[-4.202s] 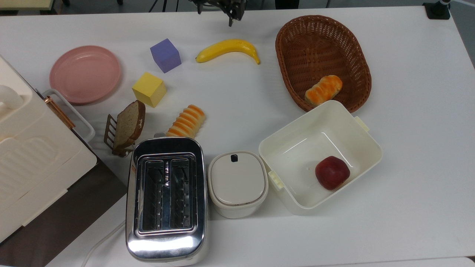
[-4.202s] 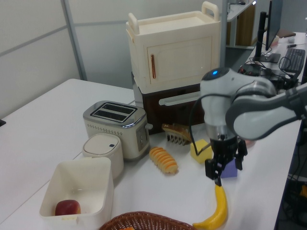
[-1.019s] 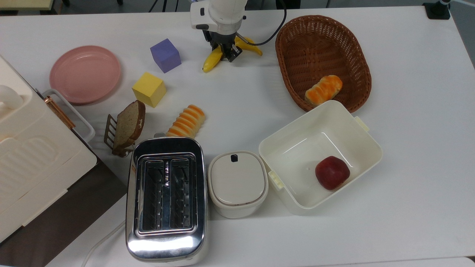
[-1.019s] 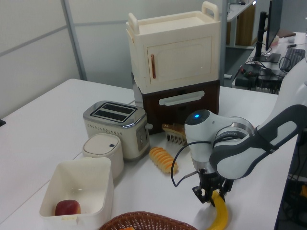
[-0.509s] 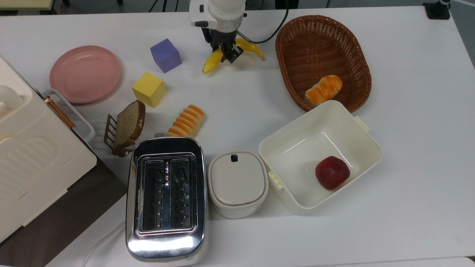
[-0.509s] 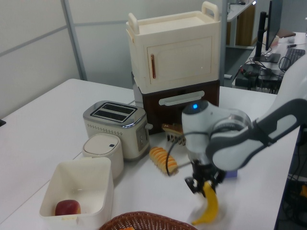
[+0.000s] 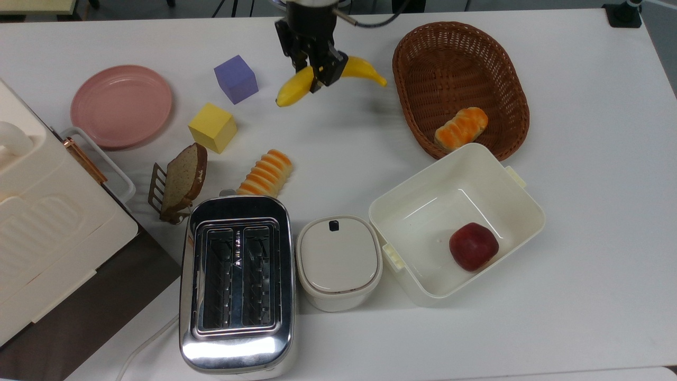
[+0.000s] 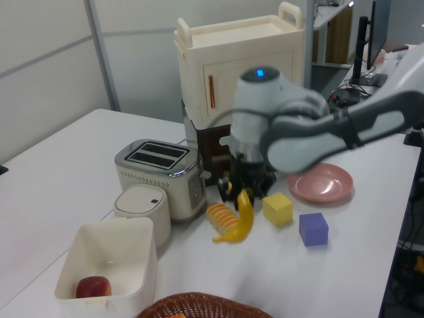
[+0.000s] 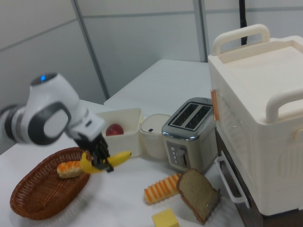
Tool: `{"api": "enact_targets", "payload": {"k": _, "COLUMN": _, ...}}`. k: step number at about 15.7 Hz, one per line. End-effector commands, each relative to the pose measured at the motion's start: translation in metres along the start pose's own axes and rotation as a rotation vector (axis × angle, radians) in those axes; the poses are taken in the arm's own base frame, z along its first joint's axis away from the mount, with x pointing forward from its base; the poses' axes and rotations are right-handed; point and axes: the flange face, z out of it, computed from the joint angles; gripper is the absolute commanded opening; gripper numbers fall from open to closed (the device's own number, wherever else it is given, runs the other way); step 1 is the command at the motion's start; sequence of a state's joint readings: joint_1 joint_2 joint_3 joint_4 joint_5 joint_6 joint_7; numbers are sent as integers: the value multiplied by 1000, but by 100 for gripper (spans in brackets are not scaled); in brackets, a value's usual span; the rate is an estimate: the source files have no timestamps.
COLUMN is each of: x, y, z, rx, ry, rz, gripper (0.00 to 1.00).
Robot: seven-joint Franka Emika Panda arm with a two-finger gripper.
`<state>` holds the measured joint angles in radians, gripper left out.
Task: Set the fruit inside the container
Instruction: 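Lift the banana and carry it over the white container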
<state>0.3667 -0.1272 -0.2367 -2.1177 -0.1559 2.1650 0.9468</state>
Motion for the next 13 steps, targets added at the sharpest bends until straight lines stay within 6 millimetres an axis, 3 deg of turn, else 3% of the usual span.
{"api": "enact_targets", "payload": {"k": 1, "x": 20, "y": -33, "z": -30, "rx": -20, "ry": -60, "rz": -158, "gripper": 12}}
{"api": "enact_targets", "payload": {"k": 4, "x": 34, "y": -50, "z": -60, "rx": -15, "ry": -95, "rz": -356, "gripper": 12}}
{"api": "enact_targets", "payload": {"k": 7, "x": 40, "y": -71, "z": -73, "rx": -7, "ry": -109, "rz": -527, "gripper": 12}}
{"api": "enact_targets", "payload": {"k": 10, "x": 32, "y": -106, "z": -66, "rx": -1, "ry": -97, "rz": -600, "gripper": 13}}
{"api": "enact_targets", "payload": {"k": 13, "x": 24, "y": -128, "z": -52, "rx": -6, "ry": -99, "rz": -664, "gripper": 13}}
